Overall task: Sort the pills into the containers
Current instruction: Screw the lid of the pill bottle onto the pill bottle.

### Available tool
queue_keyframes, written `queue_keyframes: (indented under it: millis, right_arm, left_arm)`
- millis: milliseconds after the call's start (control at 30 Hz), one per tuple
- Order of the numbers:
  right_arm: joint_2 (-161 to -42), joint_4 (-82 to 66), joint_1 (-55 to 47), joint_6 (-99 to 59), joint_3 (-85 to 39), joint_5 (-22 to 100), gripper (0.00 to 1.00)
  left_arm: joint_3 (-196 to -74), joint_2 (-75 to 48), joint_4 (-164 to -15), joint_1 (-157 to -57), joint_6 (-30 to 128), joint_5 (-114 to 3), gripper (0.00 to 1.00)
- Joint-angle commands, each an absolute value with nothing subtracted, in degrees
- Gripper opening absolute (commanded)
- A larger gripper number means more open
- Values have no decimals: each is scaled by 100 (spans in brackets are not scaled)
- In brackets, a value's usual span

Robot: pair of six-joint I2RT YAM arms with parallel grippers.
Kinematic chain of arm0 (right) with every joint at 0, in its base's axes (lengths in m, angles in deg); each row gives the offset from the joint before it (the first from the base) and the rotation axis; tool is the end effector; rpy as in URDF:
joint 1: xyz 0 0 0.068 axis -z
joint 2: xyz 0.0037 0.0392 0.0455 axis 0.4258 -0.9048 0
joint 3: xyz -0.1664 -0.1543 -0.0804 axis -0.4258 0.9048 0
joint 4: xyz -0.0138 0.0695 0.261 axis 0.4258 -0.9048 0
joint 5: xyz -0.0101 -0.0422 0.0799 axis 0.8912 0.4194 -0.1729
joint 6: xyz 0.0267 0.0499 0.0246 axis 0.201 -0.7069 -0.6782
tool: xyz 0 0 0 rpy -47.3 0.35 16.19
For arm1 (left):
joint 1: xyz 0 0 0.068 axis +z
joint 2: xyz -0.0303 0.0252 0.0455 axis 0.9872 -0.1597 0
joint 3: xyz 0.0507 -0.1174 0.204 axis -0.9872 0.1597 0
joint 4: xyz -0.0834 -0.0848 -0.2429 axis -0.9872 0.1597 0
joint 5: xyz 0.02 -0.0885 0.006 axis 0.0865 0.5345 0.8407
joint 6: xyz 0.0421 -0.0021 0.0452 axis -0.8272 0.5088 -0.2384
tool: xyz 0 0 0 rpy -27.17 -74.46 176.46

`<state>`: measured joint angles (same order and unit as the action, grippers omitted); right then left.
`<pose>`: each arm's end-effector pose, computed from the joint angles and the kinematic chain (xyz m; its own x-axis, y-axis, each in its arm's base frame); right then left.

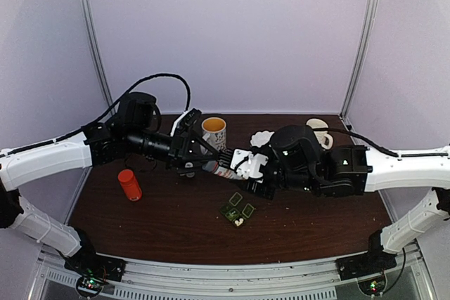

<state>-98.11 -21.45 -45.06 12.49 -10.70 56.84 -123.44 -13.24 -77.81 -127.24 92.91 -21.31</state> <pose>0.1218 0.3148 0.2759 0.2307 -0.6170 -0.7524 -0.8573 0.2369 -0.4571 0.1989 -0.2548 0.2842 -0.9529 0.1196 -0.2786 0.3018 0.2858 -0.9095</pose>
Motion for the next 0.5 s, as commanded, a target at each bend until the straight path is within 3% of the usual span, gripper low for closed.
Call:
queue_keyframes:
  millis: [0, 333, 467]
  right_arm:
    - [-9872, -2157, -4557, 1305, -1198, 5807, 0]
    - [-10148, -2287, -4564, 1240, -1389, 5889, 0]
    - [-10196, -2296, -4569, 1181, -1446, 5940, 0]
  left_arm:
    - [-12417, -1290, -8206, -12634, 9393, -2079, 81]
    - [-12405, -1307, -8250, -12633, 9409, -1920, 69]
    - [-12429, -1343, -8044, -12634, 9284, -1895, 81]
